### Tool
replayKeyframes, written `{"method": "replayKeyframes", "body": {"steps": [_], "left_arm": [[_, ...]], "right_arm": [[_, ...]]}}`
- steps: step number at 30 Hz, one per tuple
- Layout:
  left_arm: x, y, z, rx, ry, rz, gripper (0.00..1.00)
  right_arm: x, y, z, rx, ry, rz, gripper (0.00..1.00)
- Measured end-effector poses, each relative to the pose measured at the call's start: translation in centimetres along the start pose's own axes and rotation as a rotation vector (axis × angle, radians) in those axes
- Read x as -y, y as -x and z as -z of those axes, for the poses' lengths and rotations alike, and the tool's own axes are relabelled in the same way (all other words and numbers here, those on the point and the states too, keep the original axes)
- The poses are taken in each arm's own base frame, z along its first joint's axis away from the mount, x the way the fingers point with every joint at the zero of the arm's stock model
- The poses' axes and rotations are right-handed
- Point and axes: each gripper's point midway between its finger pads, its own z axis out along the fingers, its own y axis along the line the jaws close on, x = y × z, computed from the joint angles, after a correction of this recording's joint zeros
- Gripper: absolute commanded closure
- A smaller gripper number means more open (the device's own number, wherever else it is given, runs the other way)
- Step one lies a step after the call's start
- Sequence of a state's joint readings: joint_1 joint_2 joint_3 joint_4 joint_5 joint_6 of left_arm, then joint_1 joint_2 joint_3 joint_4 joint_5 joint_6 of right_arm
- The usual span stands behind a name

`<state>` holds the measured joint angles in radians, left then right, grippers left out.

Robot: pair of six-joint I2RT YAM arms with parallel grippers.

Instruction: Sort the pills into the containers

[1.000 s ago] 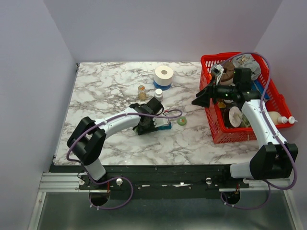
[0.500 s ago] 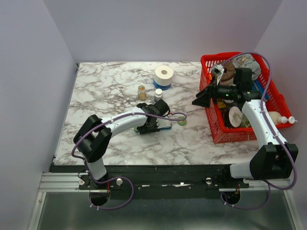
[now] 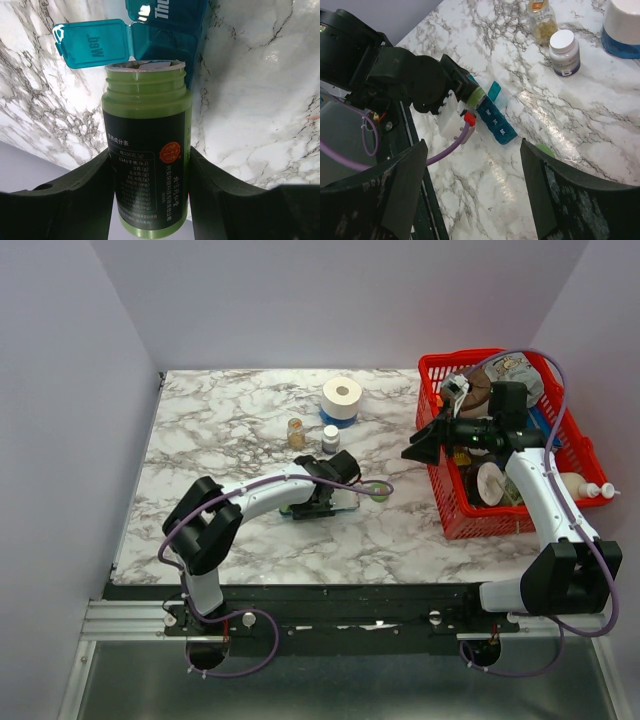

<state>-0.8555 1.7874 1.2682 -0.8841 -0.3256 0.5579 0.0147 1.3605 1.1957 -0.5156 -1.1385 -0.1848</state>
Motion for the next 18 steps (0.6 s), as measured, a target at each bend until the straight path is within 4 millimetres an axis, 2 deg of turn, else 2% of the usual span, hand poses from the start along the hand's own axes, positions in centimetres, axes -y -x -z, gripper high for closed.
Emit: {"method": "replayKeyframes", "body": {"steps": [18], "left_arm": [[0.03,0.72,0.58,-0.035,0.065,-0.074,1.00]], "right_arm": [[-0.01,0.01,0.08,0.002,0.002,-0.002,0.16]]}}
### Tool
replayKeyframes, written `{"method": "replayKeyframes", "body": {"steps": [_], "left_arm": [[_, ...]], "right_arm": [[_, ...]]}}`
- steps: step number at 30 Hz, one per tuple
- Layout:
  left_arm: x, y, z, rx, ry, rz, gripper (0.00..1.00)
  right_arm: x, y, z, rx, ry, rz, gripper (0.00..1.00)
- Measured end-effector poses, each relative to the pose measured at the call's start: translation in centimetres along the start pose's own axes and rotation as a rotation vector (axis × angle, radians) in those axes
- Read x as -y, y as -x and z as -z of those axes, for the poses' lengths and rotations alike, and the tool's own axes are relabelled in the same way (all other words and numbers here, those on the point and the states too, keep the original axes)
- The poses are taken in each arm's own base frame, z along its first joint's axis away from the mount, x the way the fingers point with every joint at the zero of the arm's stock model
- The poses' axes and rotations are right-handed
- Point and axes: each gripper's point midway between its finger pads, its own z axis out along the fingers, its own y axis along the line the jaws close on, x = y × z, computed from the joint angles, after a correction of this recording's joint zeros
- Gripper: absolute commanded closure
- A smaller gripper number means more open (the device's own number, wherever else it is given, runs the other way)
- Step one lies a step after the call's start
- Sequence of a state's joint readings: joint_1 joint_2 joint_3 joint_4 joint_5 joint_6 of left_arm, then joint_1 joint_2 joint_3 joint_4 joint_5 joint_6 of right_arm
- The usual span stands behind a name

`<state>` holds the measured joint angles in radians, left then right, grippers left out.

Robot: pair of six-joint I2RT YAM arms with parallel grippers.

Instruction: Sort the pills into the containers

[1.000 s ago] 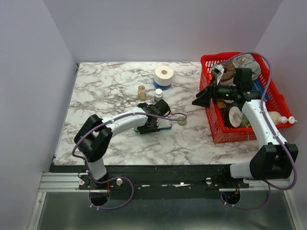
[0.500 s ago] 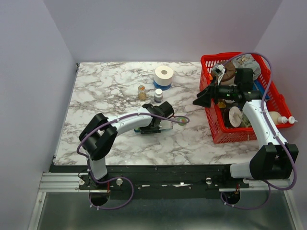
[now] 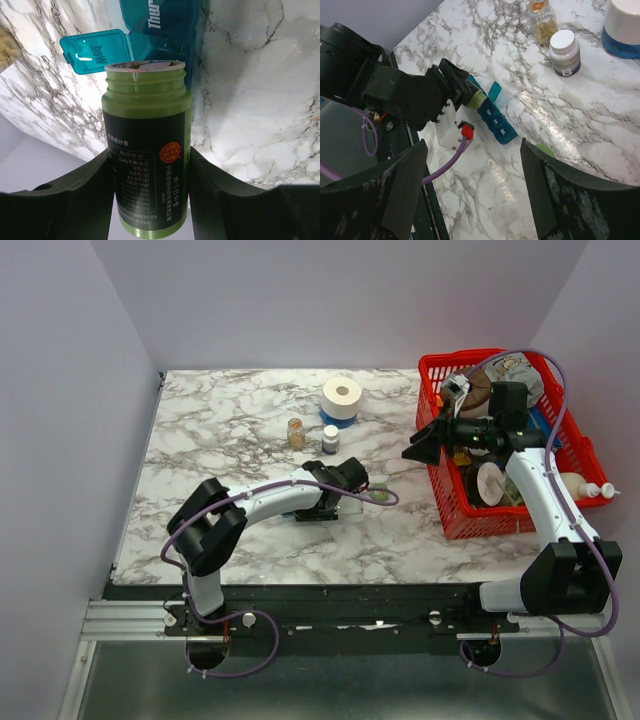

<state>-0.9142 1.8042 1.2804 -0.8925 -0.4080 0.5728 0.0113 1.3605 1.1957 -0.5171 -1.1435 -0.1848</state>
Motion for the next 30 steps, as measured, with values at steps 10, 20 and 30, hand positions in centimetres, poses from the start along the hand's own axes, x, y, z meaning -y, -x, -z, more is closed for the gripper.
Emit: {"method": "replayKeyframes", "body": {"steps": [10,20,30], "left_arm": [[0.12,-0.52,-0.17,-0.029,0.022,-0.015,1.00],[-0.19,-0.28,0.07,-0.041,0.063,-0.029,1.00],[-0.03,-0.40,-0.40,-0.053,0.081,-0.043,1.00]], "right_arm": [[-0.14,0.03,-0.01,0.002,0.008,0.000,0.16],[-0.11,0.08,0.13,0.005,0.009,-0.001,0.16],[0.26,0.25,0.64,0.016,-0.004,-0.004,0.16]]}}
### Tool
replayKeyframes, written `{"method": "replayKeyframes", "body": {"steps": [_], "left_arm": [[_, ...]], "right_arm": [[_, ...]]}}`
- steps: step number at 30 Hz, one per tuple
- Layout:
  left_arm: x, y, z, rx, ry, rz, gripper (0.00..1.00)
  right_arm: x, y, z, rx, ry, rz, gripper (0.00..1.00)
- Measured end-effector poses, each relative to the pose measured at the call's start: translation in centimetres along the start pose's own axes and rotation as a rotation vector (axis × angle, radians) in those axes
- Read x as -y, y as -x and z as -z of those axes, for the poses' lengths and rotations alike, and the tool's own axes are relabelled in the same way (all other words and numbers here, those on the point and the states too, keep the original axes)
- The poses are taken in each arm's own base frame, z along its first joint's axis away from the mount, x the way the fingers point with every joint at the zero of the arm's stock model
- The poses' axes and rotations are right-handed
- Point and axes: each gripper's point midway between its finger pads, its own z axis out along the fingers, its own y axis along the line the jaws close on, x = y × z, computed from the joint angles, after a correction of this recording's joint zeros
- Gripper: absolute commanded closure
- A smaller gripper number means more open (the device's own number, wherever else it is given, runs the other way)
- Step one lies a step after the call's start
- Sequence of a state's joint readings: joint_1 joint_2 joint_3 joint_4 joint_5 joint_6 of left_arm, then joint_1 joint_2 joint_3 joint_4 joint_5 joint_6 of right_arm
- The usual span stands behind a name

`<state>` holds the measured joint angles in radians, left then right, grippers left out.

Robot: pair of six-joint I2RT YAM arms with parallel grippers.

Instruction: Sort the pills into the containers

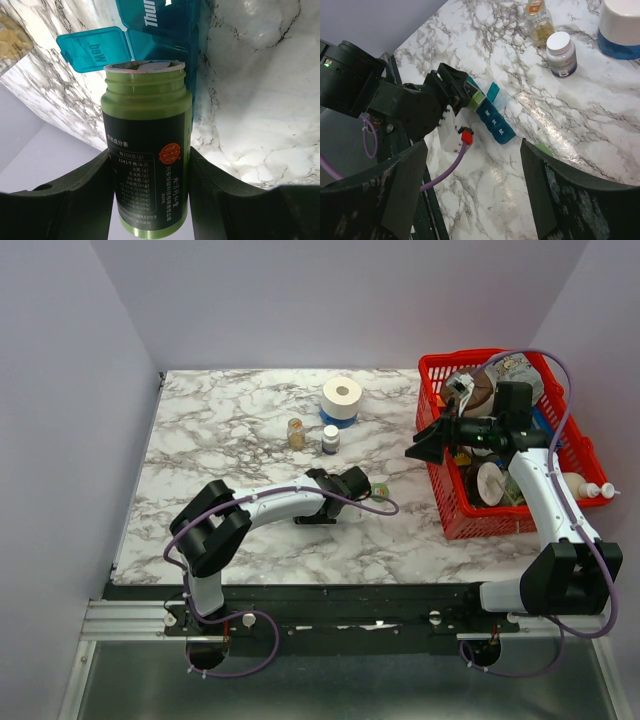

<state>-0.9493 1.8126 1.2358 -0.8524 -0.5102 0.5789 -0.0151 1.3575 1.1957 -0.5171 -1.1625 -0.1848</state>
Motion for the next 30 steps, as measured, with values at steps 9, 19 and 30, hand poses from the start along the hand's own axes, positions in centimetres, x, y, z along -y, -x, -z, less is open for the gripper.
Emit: {"method": "replayKeyframes", "body": {"steps": [9,19,30], "left_arm": [[-0.04,-0.05,-0.01,-0.003,0.006,-0.002,1.00],[-0.10,-0.06,-0.08,-0.003,0.015,0.001,1.00],[0.10,-0.22,-0.19,0.015,0.009,0.044,1.00]], "right_arm": [[-0.05,0.01,0.01,0.001,0.003,0.000,0.16],[-0.09,0.02,0.01,0.001,0.005,0.000,0.16],[0.05,0.05,0.15,0.004,0.001,-0.001,0.15]]}}
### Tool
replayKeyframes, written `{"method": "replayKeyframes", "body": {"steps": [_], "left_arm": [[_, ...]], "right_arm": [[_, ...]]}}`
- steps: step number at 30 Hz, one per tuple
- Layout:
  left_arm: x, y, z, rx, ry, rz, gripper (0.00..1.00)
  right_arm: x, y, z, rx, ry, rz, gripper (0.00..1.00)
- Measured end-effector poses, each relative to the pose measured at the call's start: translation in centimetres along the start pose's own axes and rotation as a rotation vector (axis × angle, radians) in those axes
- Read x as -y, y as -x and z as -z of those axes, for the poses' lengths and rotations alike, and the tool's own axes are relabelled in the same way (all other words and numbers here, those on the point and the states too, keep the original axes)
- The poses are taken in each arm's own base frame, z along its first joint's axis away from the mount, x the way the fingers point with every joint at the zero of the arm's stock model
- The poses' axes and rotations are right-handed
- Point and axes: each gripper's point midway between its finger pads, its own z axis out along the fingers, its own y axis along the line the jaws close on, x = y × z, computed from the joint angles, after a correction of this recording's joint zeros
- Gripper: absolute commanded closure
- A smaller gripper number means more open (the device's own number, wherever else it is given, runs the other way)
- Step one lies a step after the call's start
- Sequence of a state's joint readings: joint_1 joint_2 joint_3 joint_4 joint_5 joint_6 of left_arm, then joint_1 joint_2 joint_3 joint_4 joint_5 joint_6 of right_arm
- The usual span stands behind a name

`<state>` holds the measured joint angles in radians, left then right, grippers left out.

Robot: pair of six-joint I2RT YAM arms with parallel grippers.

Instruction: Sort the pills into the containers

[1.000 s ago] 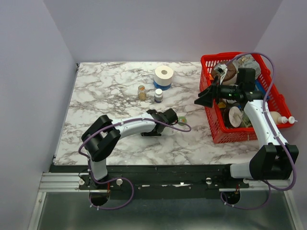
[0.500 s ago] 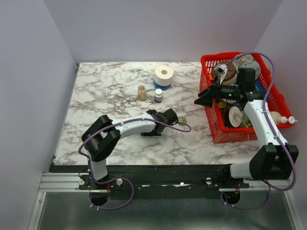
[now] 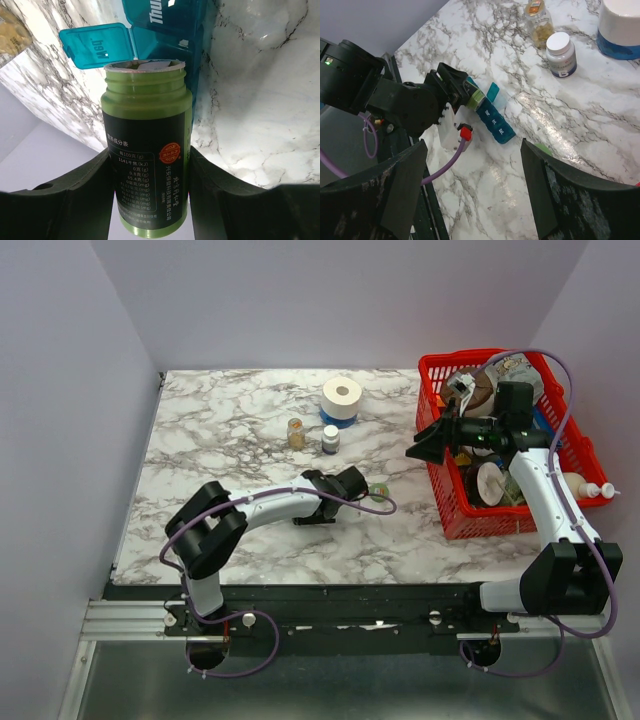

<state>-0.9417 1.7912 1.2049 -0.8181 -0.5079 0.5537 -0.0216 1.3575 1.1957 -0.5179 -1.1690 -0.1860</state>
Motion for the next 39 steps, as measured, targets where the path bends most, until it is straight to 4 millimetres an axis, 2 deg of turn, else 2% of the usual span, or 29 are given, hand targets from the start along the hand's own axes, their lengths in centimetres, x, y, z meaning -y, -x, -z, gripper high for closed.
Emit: {"method": "replayKeyframes", "body": {"steps": [12,15,19,24,30,35,39], "left_arm": [[0.5,-1.1,-0.4,0.114,-0.003,0.164,1.00],[0.4,-1.3,0.0,0.161,0.003,0.209,1.00],[-0.3,-0.8,1.7,0.274,0.033,0.288,1.00],[-2.0,-0.4,5.4,0.518,0.068,0.464,1.00],[-6.2,-3.1,11.4,0.950,0.074,0.866,1.00],[-8.7,-4.3,15.5,1.323,-0.035,1.143,1.00],[-9.4,-4.1,18.4,1.604,-0.204,1.241,1.00]], "right_arm": [[0.0,0.0,0.0,0.000,0.000,0.002,0.15],[0.0,0.0,0.0,0.000,0.000,0.002,0.15],[0.0,0.0,0.0,0.000,0.000,0.002,0.15],[0.0,0.0,0.0,0.000,0.000,0.002,0.15],[0.1,-0.1,0.0,-0.001,0.000,0.003,0.15],[0.1,-0.1,0.0,-0.001,0.000,0.002,0.15],[0.1,-0.1,0.0,-0.001,0.000,0.003,0.15]]}}
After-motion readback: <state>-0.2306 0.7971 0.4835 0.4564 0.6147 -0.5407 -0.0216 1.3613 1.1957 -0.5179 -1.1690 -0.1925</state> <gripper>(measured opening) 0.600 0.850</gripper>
